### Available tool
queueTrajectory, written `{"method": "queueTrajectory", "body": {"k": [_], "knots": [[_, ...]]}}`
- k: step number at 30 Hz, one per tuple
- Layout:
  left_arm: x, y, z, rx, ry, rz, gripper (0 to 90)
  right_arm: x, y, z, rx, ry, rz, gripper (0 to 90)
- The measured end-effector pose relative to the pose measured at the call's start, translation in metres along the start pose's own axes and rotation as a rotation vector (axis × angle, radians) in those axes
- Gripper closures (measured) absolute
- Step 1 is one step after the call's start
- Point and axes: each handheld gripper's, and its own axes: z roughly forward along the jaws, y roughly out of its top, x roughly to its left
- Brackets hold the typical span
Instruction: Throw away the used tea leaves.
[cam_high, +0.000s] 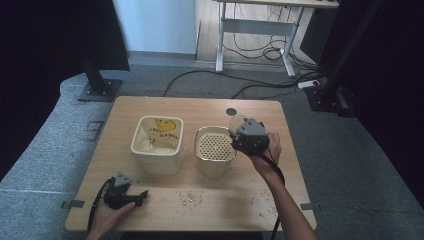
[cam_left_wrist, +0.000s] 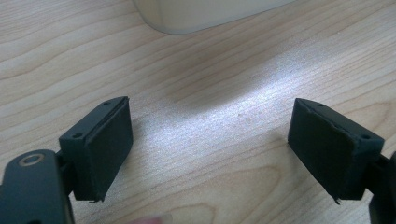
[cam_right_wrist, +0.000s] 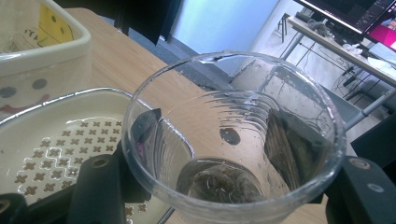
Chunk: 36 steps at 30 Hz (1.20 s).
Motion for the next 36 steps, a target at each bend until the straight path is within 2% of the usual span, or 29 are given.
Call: {"method": "queueTrajectory", "body": {"k": [5,12,19,22,23,26,28,30,31,33,34,35,36], "knots": [[0.000,0.000,0.000,-0.001,0.001,0.001,14.1,-0.002,0.002,0.001,0.005,-0.012,-0.010,37.7],[0.000,0.000,0.000,0.001,-0.001,0.001,14.1,0.000,0.011,0.005,0.033,-0.053,-0.106,37.8],[0.000,0.000,0.000,0.000,-0.002,0.002,14.1,0.001,0.015,0.009,0.050,-0.076,-0.157,37.8],[0.000,0.000,0.000,0.001,0.001,0.005,14.0,0.013,0.020,0.016,0.094,-0.145,-0.343,37.9],[0.000,0.000,0.000,0.001,-0.001,0.003,14.1,0.016,0.021,0.017,0.101,-0.154,-0.382,37.9],[0.001,0.000,0.000,0.000,-0.004,0.002,14.1,0.031,0.024,0.025,0.128,-0.179,-0.548,38.0],[0.001,0.000,0.000,0.000,-0.005,0.002,14.1,0.041,0.025,0.030,0.140,-0.190,-0.675,38.1],[0.001,0.000,0.000,0.000,-0.006,0.002,14.1,0.049,0.024,0.033,0.155,-0.201,-0.754,38.2],[0.001,0.000,0.000,0.001,-0.008,0.002,14.1,0.054,0.023,0.036,0.167,-0.212,-0.811,38.2],[0.001,0.000,0.000,0.001,-0.009,0.002,14.1,0.059,0.023,0.039,0.185,-0.229,-0.880,38.3],[0.001,0.000,0.000,0.001,-0.009,0.002,14.1,0.059,0.023,0.039,0.185,-0.229,-0.880,38.3],[0.001,0.000,0.000,0.002,-0.009,0.003,14.1,0.065,0.021,0.043,0.199,-0.254,-0.952,38.4],[0.001,0.000,0.000,0.002,-0.009,0.003,14.1,0.068,0.019,0.045,0.210,-0.270,-0.995,38.4]]}}
